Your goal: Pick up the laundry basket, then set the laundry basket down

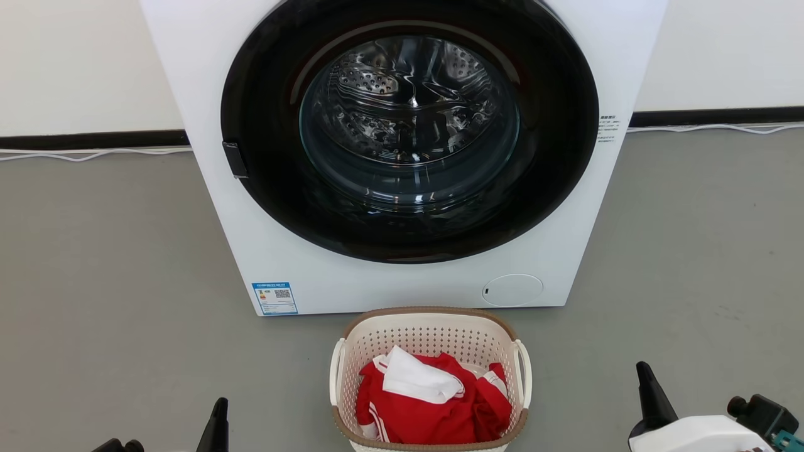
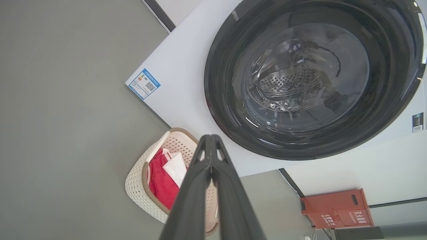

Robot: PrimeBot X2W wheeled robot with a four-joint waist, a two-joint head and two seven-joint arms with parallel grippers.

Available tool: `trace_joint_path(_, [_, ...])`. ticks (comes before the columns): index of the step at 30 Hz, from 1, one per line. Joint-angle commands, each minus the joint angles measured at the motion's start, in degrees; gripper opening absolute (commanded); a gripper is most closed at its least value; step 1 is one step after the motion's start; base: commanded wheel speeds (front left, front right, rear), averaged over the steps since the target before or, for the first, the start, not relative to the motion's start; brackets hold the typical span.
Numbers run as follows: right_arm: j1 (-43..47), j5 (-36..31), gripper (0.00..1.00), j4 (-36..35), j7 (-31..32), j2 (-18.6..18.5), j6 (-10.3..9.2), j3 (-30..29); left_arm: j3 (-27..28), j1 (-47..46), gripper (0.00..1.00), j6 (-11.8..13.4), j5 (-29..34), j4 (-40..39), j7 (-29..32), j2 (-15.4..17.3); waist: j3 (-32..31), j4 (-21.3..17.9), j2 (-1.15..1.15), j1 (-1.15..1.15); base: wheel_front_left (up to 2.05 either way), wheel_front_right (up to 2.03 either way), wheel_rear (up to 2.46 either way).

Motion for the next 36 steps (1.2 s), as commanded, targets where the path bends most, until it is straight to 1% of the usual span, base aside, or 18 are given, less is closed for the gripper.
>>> trace_joint_path(1, [-2.9,1.83,0.0,-2.09,0.46,-0.35,0.21,0.39,1.32,-3.49,0.0,-0.88,-1.43,-1.77,0.49,0.26,0.05,0.02,0.0,0.0,0.0,0.0,0.0])
trace_joint_path(16, [-3.32,11.62,0.0,-4.03,2.76,-0.21,0.26,-0.41,2.55,-5.02,0.0,-2.03,-9.03,-2.38,2.79,0.0,0.7,0.28,0.0,0.0,0.0,0.0,0.0])
trace_joint_path(36, [-3.95,26.34,0.0,-6.96,6.22,0.01,0.32,-1.62,4.39,-7.32,0.0,-3.76,-20.48,-3.31,6.25,-0.4,1.67,0.65,0.0,0.0,0.0,0.0,0.0])
